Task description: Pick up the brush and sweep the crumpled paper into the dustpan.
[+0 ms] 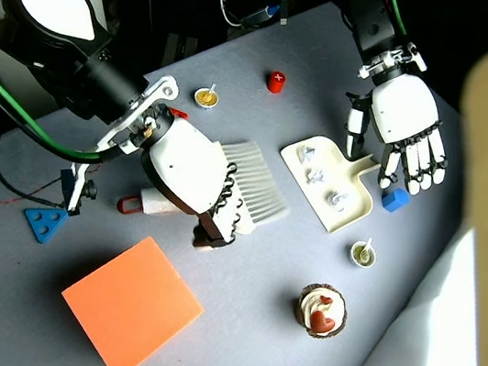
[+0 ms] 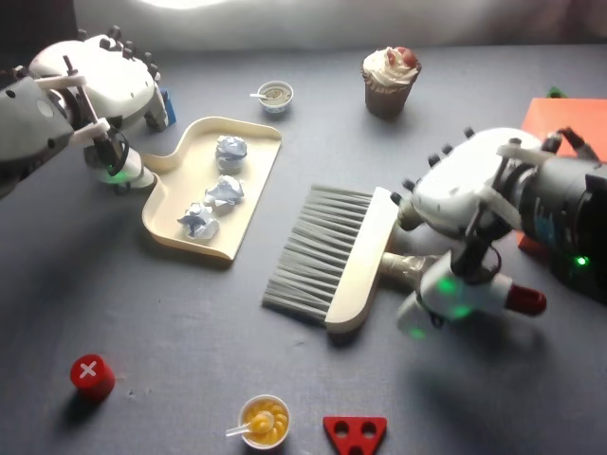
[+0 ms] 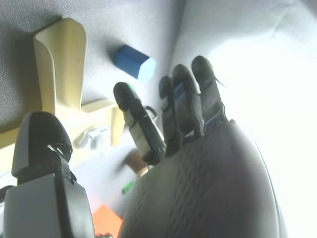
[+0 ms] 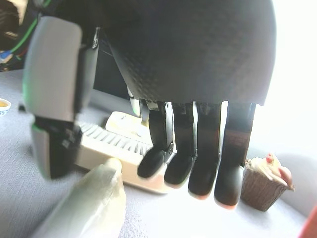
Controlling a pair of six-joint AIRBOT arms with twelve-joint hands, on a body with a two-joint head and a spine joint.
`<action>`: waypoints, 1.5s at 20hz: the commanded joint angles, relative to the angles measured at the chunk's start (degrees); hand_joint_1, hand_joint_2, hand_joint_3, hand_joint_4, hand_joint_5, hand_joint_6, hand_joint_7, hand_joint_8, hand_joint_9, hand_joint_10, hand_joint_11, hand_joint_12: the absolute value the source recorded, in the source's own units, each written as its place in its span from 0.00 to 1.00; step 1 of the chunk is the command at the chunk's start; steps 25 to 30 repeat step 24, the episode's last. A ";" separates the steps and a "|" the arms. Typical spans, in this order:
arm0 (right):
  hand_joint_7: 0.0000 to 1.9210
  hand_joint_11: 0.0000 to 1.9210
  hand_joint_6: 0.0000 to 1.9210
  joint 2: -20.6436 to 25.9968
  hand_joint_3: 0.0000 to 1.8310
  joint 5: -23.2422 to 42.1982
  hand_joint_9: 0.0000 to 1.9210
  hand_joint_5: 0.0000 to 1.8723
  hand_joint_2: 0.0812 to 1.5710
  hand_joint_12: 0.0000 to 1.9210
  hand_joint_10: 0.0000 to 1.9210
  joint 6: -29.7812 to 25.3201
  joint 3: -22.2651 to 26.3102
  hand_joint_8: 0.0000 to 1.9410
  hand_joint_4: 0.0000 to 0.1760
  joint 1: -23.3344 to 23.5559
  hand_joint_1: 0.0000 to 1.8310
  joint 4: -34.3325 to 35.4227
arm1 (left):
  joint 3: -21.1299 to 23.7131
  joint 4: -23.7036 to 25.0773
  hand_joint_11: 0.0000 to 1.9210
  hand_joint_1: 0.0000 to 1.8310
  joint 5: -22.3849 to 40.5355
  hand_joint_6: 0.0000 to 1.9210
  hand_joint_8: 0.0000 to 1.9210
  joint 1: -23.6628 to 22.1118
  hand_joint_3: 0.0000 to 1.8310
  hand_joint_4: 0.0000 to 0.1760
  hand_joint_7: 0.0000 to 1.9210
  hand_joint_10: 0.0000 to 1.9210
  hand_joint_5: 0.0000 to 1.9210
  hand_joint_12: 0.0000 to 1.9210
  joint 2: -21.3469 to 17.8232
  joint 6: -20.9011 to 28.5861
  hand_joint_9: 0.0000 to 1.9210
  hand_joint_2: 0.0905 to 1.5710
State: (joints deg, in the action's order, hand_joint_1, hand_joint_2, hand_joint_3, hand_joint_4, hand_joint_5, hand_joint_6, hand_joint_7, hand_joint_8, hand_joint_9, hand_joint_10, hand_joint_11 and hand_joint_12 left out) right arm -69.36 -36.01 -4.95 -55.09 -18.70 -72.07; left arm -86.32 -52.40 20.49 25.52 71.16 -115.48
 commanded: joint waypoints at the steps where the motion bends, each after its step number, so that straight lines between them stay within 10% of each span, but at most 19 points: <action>1: 0.16 0.26 0.00 0.73 0.00 0.10 0.19 0.11 0.47 0.04 0.00 1.21 0.21 0.00 0.00 1.07 0.17 -2.03 | 0.02 1.12 0.01 0.49 4.96 0.00 0.00 0.06 0.00 0.13 0.15 0.00 0.40 0.18 -0.67 0.20 0.12 0.64; 7: 0.13 0.21 0.00 5.59 0.00 6.38 0.17 0.09 0.47 0.01 0.00 -3.23 3.60 0.00 0.00 1.34 0.16 -8.60 | 1.04 0.72 0.00 0.49 6.48 0.00 0.00 0.49 0.00 0.14 0.14 0.00 0.40 0.18 -1.07 0.41 0.11 0.64; 11: 0.13 0.20 0.00 12.87 0.00 17.32 0.15 0.10 0.49 0.00 0.00 -32.53 9.36 0.00 0.00 0.72 0.16 -45.64 | 1.86 0.46 0.01 0.47 6.52 0.00 0.00 0.47 0.00 0.19 0.14 0.00 0.39 0.17 -0.88 0.43 0.11 0.66; 14: 0.11 0.20 0.00 17.98 0.01 16.75 0.14 0.09 0.50 0.00 0.00 -81.02 9.42 0.00 0.00 -0.80 0.17 -82.46 | 2.58 -0.02 0.01 0.49 6.95 0.00 0.00 0.87 0.00 0.13 0.14 0.00 0.40 0.17 -0.73 0.44 0.11 0.65; 15: 0.11 0.20 0.00 18.54 0.01 16.10 0.14 0.09 0.50 0.00 0.00 -87.38 8.96 0.00 0.00 -1.01 0.17 -86.05 | 2.65 -0.22 0.01 0.49 7.03 0.00 0.00 1.02 0.00 0.13 0.14 0.00 0.40 0.17 -0.73 0.44 0.11 0.65; 21: 0.11 0.20 0.00 22.31 0.00 15.54 0.14 0.11 0.50 0.00 0.00 -96.29 8.36 0.00 0.00 -1.41 0.16 -92.29 | 2.81 -0.43 0.01 0.47 7.37 0.00 0.00 0.90 0.00 0.24 0.14 0.00 0.38 0.17 -1.64 1.17 0.11 0.65; 30: 0.12 0.20 0.00 25.61 0.00 15.58 0.14 0.11 0.50 0.00 0.00 -96.34 11.20 0.00 0.00 -0.87 0.16 -92.17 | 3.18 -0.54 0.01 0.49 7.56 0.00 0.00 0.78 0.00 0.10 0.14 0.00 0.39 0.17 -2.10 1.18 0.11 0.65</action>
